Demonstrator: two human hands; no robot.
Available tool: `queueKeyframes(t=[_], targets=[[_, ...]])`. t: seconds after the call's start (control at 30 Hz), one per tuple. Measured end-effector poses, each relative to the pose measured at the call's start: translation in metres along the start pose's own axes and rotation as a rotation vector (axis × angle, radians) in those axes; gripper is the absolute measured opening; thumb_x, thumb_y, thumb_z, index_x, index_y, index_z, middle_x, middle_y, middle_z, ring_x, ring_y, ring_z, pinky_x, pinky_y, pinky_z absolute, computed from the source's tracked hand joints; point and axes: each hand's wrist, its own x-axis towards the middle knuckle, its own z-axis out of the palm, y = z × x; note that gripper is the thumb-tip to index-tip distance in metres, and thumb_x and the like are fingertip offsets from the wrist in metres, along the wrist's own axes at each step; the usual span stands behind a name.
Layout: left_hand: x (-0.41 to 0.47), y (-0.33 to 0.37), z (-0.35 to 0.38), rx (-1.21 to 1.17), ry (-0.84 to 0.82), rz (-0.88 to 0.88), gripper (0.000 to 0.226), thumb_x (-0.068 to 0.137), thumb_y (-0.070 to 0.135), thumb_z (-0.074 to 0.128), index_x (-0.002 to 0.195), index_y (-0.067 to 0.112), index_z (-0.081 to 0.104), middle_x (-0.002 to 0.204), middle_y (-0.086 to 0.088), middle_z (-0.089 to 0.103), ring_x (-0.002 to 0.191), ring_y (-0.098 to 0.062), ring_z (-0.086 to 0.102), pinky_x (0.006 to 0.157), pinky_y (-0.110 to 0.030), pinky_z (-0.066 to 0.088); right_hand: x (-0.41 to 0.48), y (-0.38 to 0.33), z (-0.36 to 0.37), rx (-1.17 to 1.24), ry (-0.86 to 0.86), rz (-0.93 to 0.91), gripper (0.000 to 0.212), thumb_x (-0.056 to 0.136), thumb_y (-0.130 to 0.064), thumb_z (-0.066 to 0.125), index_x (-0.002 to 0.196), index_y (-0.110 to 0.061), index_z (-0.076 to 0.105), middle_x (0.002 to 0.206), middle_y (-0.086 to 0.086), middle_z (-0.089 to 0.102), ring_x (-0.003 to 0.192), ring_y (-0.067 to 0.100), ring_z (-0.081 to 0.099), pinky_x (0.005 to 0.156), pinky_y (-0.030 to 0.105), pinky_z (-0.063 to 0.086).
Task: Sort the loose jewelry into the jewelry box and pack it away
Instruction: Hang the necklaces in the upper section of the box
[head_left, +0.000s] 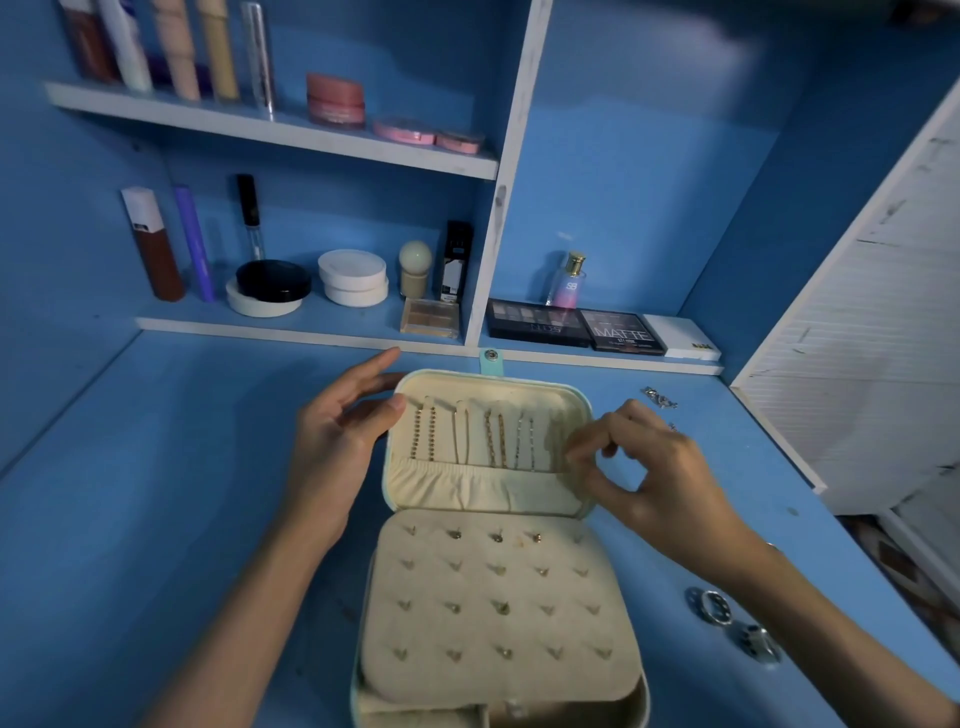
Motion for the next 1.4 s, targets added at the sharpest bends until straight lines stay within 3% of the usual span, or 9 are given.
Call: queueKeyframes(t=[0.17,0.27,0.43,0.63,0.77,0.87,1.03,1.17,1.4], targets=[[0.001,-0.001,0.000,0.002,0.003,-0.011,0.042,0.088,0.000,0.058,0.104,0.038,0.065,0.104,0.002,0.069,0.097,-0.012,0.067,0.079,-0.026,0.051,0.018,0.029,-0.029,-0.121,0.106,0.148,0.007,0.081,-0.012,0.069,0.084,-0.018,0.068,0.076,-0.023,0.059,0.073,0.000,0.049,0.064,0.007,0.035],[0.000,-0.001,0.000,0.003,0.005,-0.010,0.042,0.088,0.000,0.058,0.104,0.038,0.065,0.102,0.004,0.070,0.096,-0.010,0.067,0.080,-0.026,0.051,0.028,0.066,-0.045,-0.267,-0.008,0.325,0.013,0.083,-0.009,0.067,0.087,-0.021,0.072,0.079,-0.016,0.061,0.072,0.004,0.051,0.062,0.006,0.035],[0.001,-0.001,0.001,0.008,0.005,-0.002,0.042,0.087,-0.001,0.059,0.104,0.037,0.065,0.097,0.009,0.071,0.094,-0.007,0.067,0.081,-0.023,0.051,0.028,0.114,-0.057,-0.368,-0.201,0.605,0.013,0.085,-0.013,0.064,0.096,-0.014,0.072,0.085,0.002,0.065,0.077,0.015,0.054,0.069,0.021,0.036],[0.000,-0.001,0.001,0.010,0.004,-0.001,0.042,0.087,-0.002,0.058,0.105,0.036,0.065,0.100,0.005,0.071,0.096,-0.010,0.066,0.083,-0.024,0.050,0.026,0.132,-0.055,-0.267,-0.276,0.815,0.007,0.081,-0.020,0.071,0.080,-0.014,0.069,0.067,-0.004,0.058,0.069,0.016,0.052,0.058,0.019,0.038],[0.000,0.001,0.001,0.014,0.000,-0.003,0.042,0.087,-0.002,0.058,0.104,0.036,0.064,0.098,0.007,0.070,0.092,-0.006,0.067,0.080,-0.022,0.052,0.028,0.132,-0.053,-0.291,-0.332,0.835,0.015,0.083,-0.021,0.069,0.079,-0.007,0.070,0.071,0.002,0.060,0.071,0.017,0.050,0.062,0.027,0.039],[0.000,0.000,0.001,0.011,0.001,-0.009,0.042,0.088,-0.001,0.058,0.104,0.037,0.065,0.098,0.007,0.071,0.090,-0.004,0.067,0.078,-0.021,0.053,0.028,0.131,-0.052,-0.234,-0.232,0.822,0.015,0.083,-0.016,0.066,0.079,-0.002,0.069,0.074,0.007,0.062,0.071,0.020,0.052,0.068,0.030,0.042],[0.000,0.001,0.001,0.016,-0.006,-0.015,0.042,0.088,-0.001,0.058,0.104,0.037,0.065,0.102,0.003,0.070,0.094,-0.008,0.067,0.081,-0.024,0.051,0.039,0.106,-0.064,0.411,0.120,0.746,0.021,0.090,-0.002,0.049,0.071,-0.002,0.059,0.073,0.011,0.062,0.072,0.020,0.055,0.066,0.028,0.041],[-0.001,0.001,0.001,0.015,-0.003,-0.024,0.042,0.087,-0.001,0.058,0.105,0.036,0.065,0.103,0.001,0.070,0.097,-0.013,0.066,0.087,-0.030,0.050,0.062,0.079,-0.077,0.676,0.175,0.658,0.024,0.091,-0.004,0.043,0.069,-0.010,0.053,0.066,0.006,0.057,0.066,0.014,0.053,0.066,0.028,0.038],[-0.001,0.002,0.000,0.025,0.011,-0.037,0.042,0.086,-0.002,0.060,0.105,0.036,0.066,0.094,0.009,0.073,0.095,-0.012,0.067,0.088,-0.032,0.049,0.098,0.029,-0.099,0.628,0.205,0.448,0.021,0.089,0.001,0.049,0.071,-0.009,0.053,0.055,0.002,0.053,0.054,0.017,0.049,0.056,0.024,0.044]])
